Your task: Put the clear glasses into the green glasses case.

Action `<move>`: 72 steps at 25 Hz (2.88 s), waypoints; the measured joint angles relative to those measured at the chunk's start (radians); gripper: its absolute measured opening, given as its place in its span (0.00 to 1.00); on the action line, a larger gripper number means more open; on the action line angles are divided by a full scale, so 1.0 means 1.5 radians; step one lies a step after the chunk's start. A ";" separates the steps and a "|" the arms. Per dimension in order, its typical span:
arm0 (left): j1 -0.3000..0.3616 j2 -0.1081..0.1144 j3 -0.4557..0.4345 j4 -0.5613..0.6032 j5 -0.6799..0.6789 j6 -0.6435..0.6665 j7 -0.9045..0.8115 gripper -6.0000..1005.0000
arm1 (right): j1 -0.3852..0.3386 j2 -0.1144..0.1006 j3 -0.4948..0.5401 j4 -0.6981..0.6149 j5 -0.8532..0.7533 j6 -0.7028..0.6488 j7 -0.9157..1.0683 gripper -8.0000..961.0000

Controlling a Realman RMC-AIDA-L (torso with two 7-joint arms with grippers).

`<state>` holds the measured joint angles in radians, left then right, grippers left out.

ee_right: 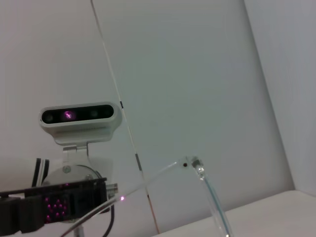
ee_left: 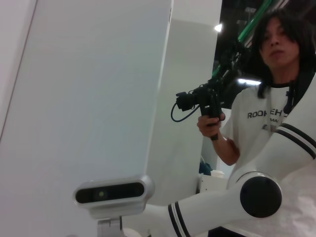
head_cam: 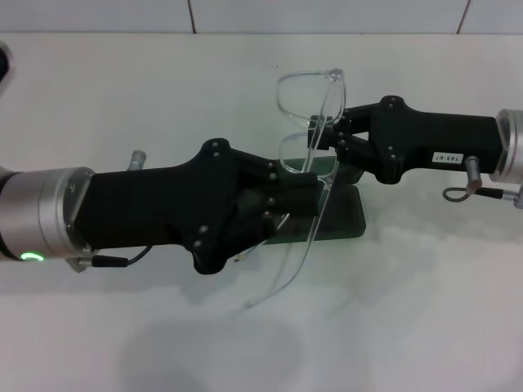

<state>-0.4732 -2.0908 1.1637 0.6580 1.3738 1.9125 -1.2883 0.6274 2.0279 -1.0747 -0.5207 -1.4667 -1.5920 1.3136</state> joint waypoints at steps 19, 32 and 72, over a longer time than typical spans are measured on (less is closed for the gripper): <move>-0.009 0.000 0.000 -0.020 0.004 -0.015 0.018 0.07 | 0.005 0.000 -0.075 -0.004 0.073 -0.016 0.000 0.11; -0.015 0.000 0.000 -0.044 -0.001 -0.015 0.039 0.07 | 0.001 0.000 -0.110 -0.003 0.091 -0.041 0.002 0.11; -0.011 0.000 -0.005 -0.057 -0.020 -0.026 0.055 0.07 | -0.018 0.000 -0.144 -0.008 0.127 -0.025 -0.015 0.11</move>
<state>-0.4898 -2.0908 1.1563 0.5727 1.3439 1.8738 -1.2052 0.6007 2.0281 -1.2907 -0.5323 -1.2768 -1.6302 1.2915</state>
